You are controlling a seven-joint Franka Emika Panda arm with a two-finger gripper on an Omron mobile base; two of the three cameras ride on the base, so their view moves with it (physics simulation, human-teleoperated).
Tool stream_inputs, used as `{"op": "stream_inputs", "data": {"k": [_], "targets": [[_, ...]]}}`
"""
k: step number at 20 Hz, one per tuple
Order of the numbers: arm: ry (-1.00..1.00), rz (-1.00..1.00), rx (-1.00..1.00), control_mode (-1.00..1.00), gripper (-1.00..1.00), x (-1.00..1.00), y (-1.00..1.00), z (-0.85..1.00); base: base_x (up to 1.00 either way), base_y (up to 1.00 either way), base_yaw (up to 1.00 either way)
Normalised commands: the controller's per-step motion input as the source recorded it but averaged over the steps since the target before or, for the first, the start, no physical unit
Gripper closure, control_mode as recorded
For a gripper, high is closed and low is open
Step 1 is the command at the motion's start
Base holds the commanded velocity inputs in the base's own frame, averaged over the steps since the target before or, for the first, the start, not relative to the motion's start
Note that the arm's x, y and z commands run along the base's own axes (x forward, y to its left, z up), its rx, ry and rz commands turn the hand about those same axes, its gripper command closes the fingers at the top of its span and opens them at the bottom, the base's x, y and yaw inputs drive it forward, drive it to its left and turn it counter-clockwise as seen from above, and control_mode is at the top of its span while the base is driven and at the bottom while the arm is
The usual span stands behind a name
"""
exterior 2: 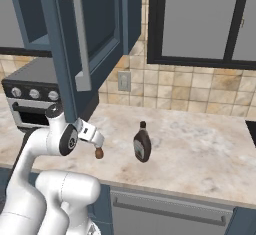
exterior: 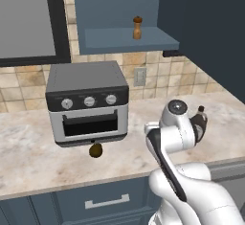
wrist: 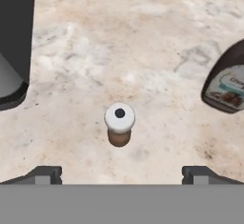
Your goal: There are various items on the counter. Only move the condiments/shakers into the cabinet.
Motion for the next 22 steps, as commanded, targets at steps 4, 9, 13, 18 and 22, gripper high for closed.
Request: {"op": "stream_inputs", "data": {"k": [4, 9, 13, 18, 22], "targets": [[0.00, 0.00, 0.00, -1.00, -1.00, 0.19, 0.00, -0.33, 0.00, 0.00, 0.00], [0.00, 0.00, 0.00, -1.00, -1.00, 0.13, -0.02, -0.49, 0.00, 0.00, 0.00], [0.00, 0.00, 0.00, -1.00, -1.00, 0.06, -0.08, -0.55, 0.00, 0.00, 0.00], [0.00, 0.00, -0.02, -1.00, -1.00, 0.00, -0.16, -0.54, 0.00, 0.00, 0.00], [0.00, 0.02, 0.00, -1.00, -1.00, 0.00, -0.05, -0.45, 0.00, 0.00, 0.00]]}}
